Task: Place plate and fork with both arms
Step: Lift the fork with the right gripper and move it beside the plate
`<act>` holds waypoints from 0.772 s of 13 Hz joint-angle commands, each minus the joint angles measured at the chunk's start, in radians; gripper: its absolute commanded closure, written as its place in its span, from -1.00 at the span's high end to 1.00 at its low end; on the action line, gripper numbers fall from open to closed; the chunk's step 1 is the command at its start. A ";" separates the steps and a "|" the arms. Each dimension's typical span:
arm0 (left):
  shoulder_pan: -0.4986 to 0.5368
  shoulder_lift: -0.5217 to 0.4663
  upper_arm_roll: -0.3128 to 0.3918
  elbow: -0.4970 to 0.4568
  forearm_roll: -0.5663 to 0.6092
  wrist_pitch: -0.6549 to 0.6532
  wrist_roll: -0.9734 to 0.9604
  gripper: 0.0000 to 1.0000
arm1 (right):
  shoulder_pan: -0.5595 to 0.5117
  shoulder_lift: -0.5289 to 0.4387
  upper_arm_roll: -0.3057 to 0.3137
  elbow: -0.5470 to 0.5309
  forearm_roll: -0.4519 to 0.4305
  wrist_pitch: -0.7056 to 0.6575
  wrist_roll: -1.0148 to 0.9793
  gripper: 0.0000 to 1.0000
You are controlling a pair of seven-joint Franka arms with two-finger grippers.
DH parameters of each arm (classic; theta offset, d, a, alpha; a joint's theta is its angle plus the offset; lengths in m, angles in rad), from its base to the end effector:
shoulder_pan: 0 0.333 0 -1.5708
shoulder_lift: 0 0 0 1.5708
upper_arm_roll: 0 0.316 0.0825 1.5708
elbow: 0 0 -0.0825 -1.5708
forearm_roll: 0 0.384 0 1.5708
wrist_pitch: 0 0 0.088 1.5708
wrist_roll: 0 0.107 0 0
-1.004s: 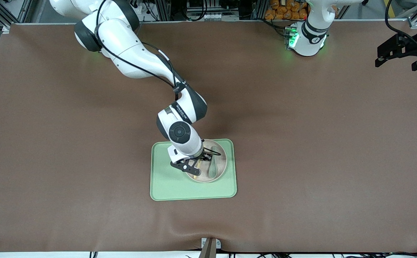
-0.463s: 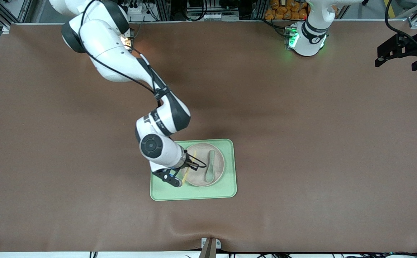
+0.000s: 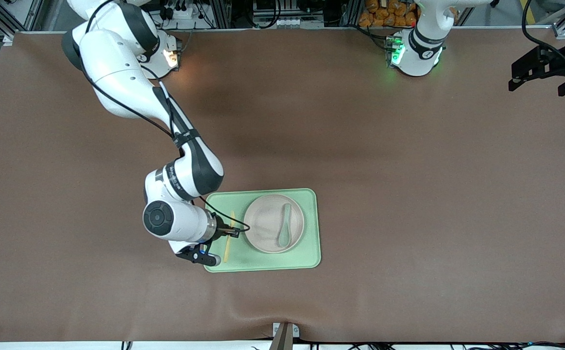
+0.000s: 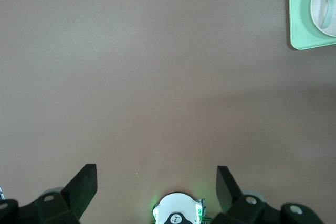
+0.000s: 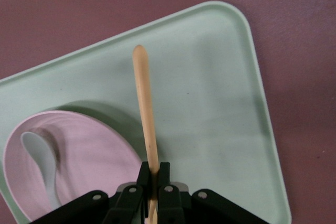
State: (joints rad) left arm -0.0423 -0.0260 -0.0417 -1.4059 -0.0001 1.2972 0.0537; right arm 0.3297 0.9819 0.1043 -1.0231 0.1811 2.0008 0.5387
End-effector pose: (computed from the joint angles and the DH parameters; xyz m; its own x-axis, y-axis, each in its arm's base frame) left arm 0.5126 -0.0436 0.6910 0.9871 -0.1369 -0.0826 -0.1371 -0.9906 0.0034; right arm 0.7151 0.3117 0.2500 0.9680 -0.2086 -0.1396 -0.2344 -0.9502 -0.2056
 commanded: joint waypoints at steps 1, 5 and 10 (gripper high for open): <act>0.009 -0.014 -0.006 -0.005 0.006 -0.003 0.006 1.00 | -0.015 -0.008 0.018 -0.041 0.011 0.010 -0.063 -1.00; 0.009 -0.014 -0.004 -0.005 0.006 -0.003 0.006 1.00 | -0.017 -0.002 0.017 -0.103 0.008 0.090 -0.117 -1.00; 0.010 -0.012 -0.003 -0.007 0.006 -0.003 0.006 1.00 | -0.026 -0.002 0.014 -0.147 0.015 0.136 -0.152 -0.27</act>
State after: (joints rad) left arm -0.0412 -0.0260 -0.0409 -1.4060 -0.0001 1.2972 0.0537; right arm 0.3267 0.9973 0.1037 -1.1474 0.1808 2.1298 0.4032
